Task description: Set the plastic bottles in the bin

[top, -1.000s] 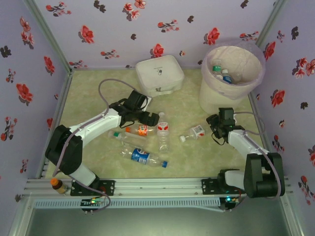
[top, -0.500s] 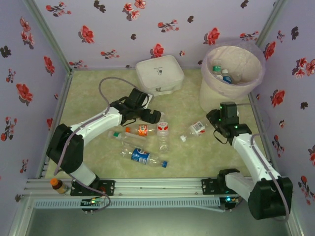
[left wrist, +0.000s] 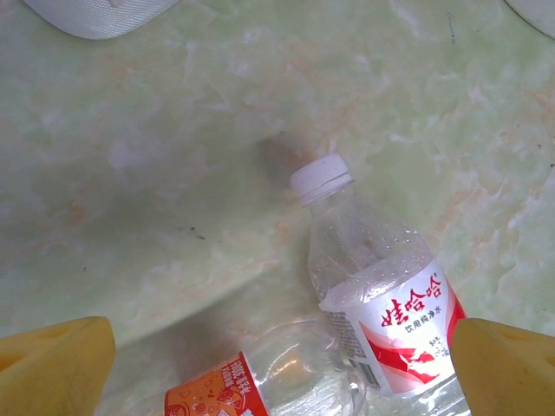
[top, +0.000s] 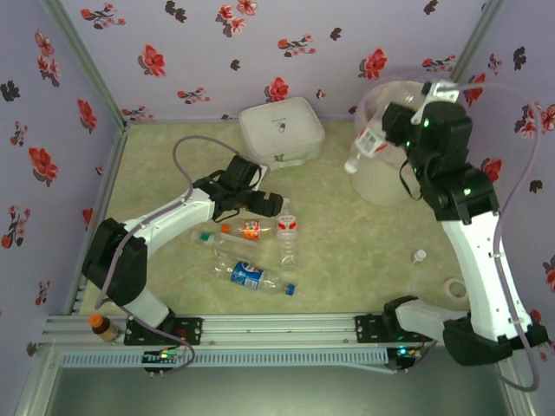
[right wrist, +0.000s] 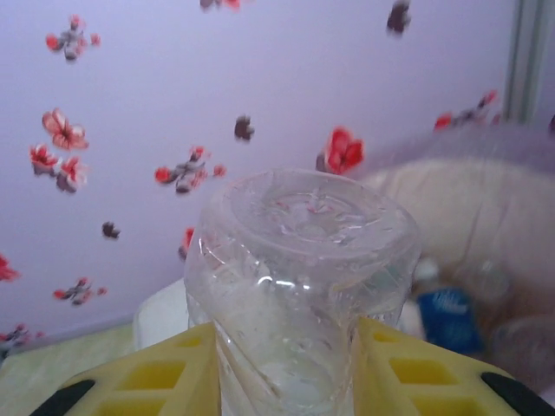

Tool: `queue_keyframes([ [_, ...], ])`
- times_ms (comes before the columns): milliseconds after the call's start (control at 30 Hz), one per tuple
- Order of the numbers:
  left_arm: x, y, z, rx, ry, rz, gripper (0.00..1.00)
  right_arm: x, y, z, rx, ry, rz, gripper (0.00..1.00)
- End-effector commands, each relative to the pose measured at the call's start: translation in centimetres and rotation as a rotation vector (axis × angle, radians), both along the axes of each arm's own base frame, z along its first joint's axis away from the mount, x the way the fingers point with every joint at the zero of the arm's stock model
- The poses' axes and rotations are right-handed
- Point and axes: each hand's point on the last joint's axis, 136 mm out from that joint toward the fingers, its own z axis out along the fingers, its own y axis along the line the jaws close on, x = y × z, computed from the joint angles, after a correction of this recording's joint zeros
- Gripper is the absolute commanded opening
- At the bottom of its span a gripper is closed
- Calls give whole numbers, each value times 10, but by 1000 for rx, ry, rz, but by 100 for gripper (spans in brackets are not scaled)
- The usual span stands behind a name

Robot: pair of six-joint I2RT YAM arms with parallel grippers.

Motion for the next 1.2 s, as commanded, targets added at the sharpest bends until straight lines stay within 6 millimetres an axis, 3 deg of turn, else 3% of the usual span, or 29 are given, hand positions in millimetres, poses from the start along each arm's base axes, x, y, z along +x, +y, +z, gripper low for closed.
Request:
queue_keyframes([
  [0, 1, 12, 9, 24, -24, 29, 100, 24, -30, 28, -153, -34, -72, 30],
  [167, 1, 20, 15, 33, -55, 54, 100, 70, -67, 53, -108, -85, -131, 27],
  [333, 2, 21, 16, 35, -60, 56, 100, 126, -89, 28, -63, -19, -141, 25],
  [500, 1, 23, 16, 46, -59, 52, 100, 174, -86, -37, -11, 141, -92, 25],
  [667, -2, 25, 14, 56, -51, 49, 100, 201, -77, -110, 22, 303, -57, 25],
  [900, -5, 29, 15, 63, -54, 51, 100, 215, -71, -208, 50, 485, -65, 24],
  [1167, -5, 28, 11, 64, -49, 49, 100, 215, -73, -279, 95, 609, -102, 29],
])
